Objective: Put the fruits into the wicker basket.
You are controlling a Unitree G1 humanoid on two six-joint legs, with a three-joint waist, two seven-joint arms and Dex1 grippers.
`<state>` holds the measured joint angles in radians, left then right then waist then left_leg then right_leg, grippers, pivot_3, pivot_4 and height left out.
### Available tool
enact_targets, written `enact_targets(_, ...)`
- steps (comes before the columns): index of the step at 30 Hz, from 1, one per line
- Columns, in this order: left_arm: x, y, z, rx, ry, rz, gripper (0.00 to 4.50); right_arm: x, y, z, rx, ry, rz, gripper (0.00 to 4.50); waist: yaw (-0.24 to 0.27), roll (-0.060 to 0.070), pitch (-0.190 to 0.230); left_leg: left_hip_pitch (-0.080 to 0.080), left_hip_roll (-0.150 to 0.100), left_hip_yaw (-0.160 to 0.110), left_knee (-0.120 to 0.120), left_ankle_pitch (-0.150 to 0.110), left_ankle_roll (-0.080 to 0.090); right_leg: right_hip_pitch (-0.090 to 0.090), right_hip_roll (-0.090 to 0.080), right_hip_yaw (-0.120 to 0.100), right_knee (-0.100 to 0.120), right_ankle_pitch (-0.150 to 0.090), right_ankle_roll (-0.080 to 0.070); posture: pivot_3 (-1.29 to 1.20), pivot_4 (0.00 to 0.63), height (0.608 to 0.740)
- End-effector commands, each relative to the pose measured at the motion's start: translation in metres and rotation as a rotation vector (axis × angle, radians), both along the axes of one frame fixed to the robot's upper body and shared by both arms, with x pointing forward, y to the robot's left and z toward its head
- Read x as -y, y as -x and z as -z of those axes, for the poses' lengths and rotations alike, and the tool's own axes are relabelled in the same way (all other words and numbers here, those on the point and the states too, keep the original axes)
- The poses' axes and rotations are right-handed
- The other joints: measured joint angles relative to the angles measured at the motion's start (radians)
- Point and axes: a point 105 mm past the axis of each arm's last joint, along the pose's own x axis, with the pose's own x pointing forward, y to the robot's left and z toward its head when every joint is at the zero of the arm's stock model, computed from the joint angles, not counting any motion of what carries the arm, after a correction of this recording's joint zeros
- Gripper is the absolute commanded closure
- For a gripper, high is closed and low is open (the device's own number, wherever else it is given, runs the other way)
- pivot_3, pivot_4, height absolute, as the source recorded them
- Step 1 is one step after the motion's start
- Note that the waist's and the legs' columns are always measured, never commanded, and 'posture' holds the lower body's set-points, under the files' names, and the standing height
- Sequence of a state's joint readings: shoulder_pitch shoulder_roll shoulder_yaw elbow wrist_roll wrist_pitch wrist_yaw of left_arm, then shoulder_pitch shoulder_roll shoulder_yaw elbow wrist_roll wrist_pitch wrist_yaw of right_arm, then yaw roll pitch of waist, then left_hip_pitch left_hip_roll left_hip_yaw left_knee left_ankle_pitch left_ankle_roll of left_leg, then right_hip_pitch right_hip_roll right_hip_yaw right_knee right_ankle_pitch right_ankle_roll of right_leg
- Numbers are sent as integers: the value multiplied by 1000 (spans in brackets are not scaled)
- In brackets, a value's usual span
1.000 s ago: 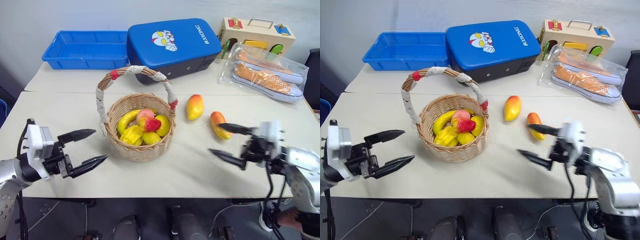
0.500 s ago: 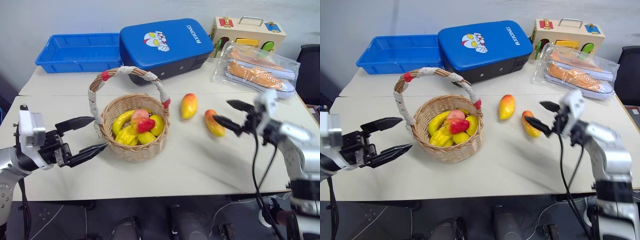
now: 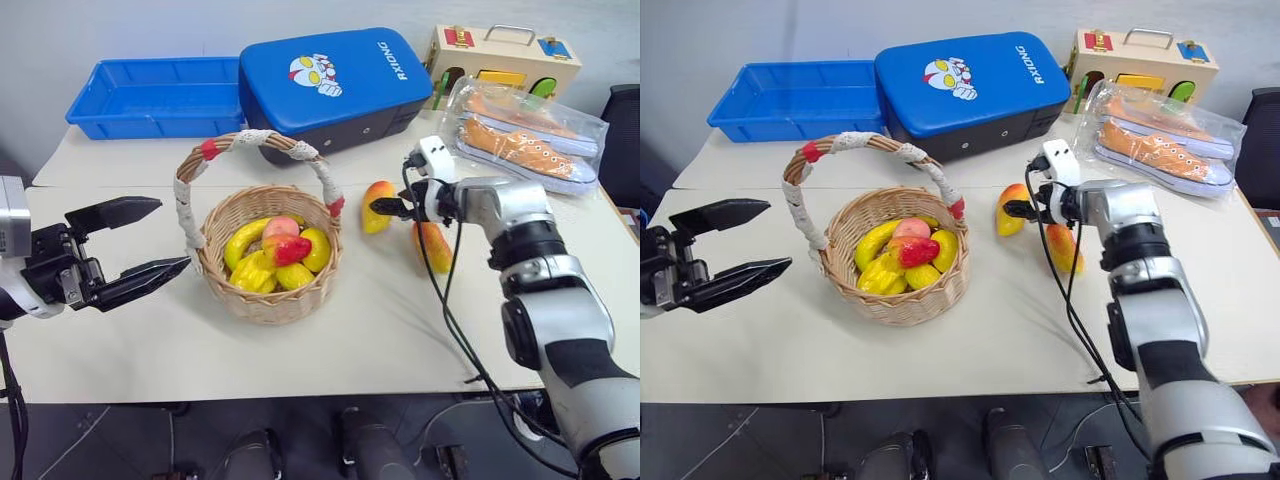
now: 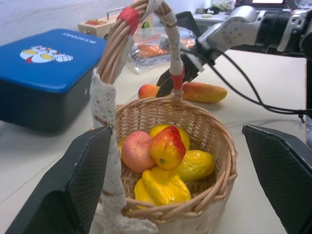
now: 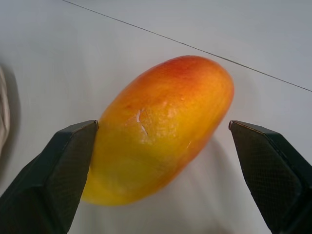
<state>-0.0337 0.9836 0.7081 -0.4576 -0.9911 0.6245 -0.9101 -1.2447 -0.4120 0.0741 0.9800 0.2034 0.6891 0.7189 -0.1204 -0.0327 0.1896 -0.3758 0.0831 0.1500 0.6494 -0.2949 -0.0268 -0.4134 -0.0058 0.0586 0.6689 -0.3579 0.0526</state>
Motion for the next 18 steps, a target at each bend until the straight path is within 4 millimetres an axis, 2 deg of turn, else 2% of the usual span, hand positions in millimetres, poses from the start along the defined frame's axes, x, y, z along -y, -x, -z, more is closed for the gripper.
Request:
enact_targets(1,-1,2,-10,41,-17,1,0,-1,-4,-1,-21,-22,28,25,-1,0,0,0,0,0,0,0,0,0,0,0,0,0,0,0,150,740)
enact_targets(2,-1,2,-10,43,-21,3,0,-2,-4,1,-34,-20,27,25,-3,0,0,0,0,0,0,0,0,0,0,0,1,0,0,0,150,740)
enact_targets(5,-2,-1,-11,46,-30,12,0,-8,-3,2,-69,-57,23,600,-7,0,0,0,0,0,1,0,0,0,0,0,2,0,0,0,150,740)
enact_targets(8,-3,-3,-10,47,-30,15,0,-13,-3,-4,-57,-98,-2,1509,-17,0,0,0,0,0,1,1,-1,-1,0,0,4,0,0,0,150,740)
enact_targets(10,-3,-3,-9,36,-21,25,0,-12,-3,-13,0,-98,-58,1541,-23,0,0,0,0,-1,1,1,-1,-1,0,0,4,0,0,0,150,740)
enact_targets(12,-4,-2,-4,20,-24,44,0,-9,1,-35,128,-128,-158,1541,-24,0,0,0,0,-1,0,1,-1,-1,0,0,5,0,0,0,150,740)
enact_targets(14,-1,2,-3,12,-19,82,0,3,16,-55,298,-85,-322,1541,-21,1,0,0,0,-1,0,1,-1,-1,0,-1,5,0,0,0,150,740)
enact_targets(16,0,4,-3,9,-14,103,0,9,28,-60,374,-38,-420,1541,-14,1,1,0,0,-3,-1,1,-2,-1,0,-2,5,0,2,0,150,740)
enact_targets(18,2,7,-2,-4,-23,124,0,16,44,-53,347,24,-519,1541,-14,1,1,0,-1,-4,-1,0,-2,-1,-1,-2,5,-1,3,0,150,740)
